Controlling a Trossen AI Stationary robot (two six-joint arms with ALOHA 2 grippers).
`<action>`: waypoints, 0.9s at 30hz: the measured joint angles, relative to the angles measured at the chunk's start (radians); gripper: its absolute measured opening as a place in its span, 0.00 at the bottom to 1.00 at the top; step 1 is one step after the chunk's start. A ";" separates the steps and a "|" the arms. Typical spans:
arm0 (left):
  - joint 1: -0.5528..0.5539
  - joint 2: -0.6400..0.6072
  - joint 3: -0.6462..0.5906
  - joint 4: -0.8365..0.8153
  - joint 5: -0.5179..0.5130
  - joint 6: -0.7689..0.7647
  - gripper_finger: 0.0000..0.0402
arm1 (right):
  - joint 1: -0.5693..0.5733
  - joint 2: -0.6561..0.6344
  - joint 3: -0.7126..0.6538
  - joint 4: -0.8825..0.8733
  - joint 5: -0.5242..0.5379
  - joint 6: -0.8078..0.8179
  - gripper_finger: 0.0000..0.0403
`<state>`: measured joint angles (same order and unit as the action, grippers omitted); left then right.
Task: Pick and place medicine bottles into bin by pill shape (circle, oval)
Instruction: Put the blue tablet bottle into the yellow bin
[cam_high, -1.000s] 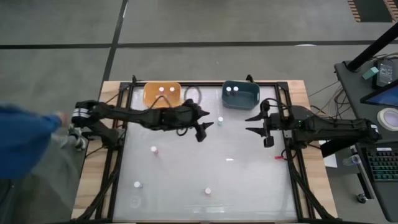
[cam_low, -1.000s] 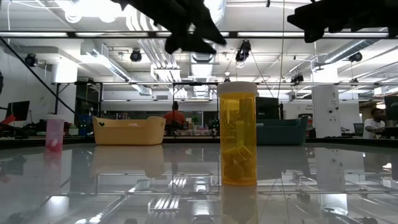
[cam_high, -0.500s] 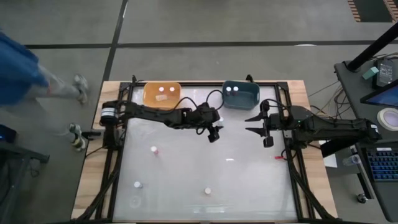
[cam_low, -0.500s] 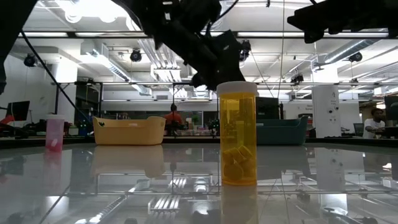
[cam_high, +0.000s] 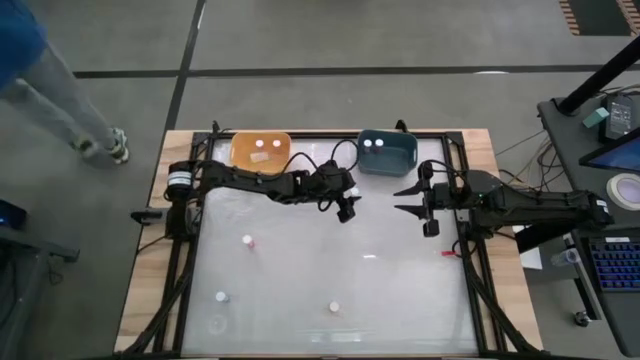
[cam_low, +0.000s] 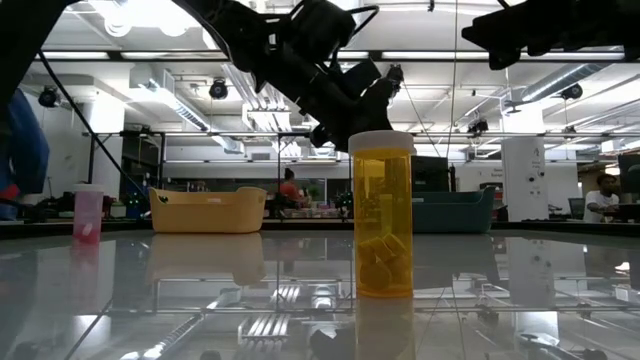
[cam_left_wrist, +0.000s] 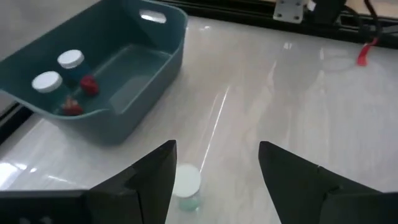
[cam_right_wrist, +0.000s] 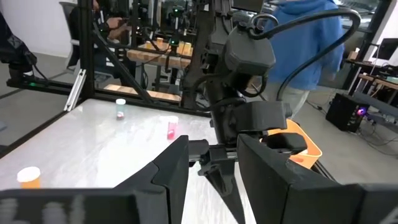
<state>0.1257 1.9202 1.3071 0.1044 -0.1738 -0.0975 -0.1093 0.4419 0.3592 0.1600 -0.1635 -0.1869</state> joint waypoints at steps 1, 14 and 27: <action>0.000 0.000 -0.001 0.005 0.001 0.002 0.53 | 0.000 0.000 0.000 0.000 0.000 -0.001 0.32; 0.006 0.097 0.008 0.099 -0.005 0.002 0.53 | 0.000 0.000 0.000 -0.010 0.002 -0.016 0.32; 0.023 0.095 -0.008 0.102 -0.053 0.027 0.53 | 0.000 0.000 0.000 -0.021 0.006 -0.026 0.32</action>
<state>0.1491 2.0151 1.2991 0.2059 -0.2266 -0.0709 -0.1095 0.4417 0.3588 0.1394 -0.1570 -0.2129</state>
